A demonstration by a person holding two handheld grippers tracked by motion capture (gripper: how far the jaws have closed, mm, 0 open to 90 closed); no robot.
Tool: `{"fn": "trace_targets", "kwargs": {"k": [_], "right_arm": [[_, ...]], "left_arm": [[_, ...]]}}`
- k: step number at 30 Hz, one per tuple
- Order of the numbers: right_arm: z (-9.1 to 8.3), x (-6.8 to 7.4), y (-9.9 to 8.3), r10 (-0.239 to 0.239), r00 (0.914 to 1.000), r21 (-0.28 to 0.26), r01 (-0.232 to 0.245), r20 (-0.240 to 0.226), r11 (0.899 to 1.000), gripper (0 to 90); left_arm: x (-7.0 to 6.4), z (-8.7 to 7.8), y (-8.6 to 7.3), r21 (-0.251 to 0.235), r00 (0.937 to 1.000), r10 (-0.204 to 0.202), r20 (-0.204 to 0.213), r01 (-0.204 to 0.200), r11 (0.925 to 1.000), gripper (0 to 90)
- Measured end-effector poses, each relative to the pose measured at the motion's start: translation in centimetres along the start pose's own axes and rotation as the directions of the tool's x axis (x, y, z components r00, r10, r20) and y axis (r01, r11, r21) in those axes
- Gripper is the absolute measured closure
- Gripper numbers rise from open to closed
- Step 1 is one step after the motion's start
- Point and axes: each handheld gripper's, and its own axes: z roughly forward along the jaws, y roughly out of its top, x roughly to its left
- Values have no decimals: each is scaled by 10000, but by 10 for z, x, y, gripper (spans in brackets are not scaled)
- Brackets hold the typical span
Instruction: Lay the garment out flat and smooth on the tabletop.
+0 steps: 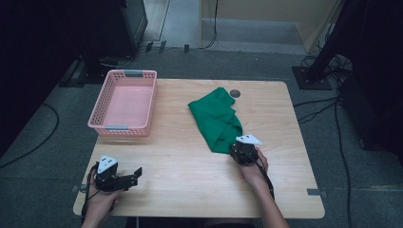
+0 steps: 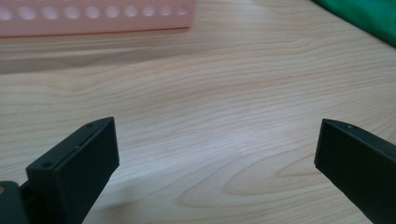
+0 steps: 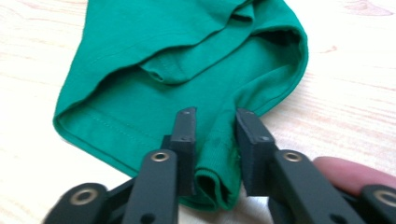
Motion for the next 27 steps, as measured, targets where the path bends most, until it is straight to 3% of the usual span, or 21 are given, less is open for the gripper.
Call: {"fn": "trace_targets", "kwargs": {"k": [8,13,23,27], "right_arm": [[-9,5,-8,57,9983,20,-56,-585,10000,826],[-16,11,-13,-121,9977,25,123,-669,9999,839],[-28,22,-25,-396,9899,58,408,-1364,9992,839],[-33,26,-28,-537,9876,75,554,-1475,9984,839]], "left_arm": [[-22,10,10,-62,9989,205,418,-202,9998,12],[-34,16,19,-189,9979,191,620,-180,9997,13],[-55,28,35,-158,9944,487,942,-474,9988,12],[-59,31,38,-213,9937,426,1034,-406,9989,13]]}}
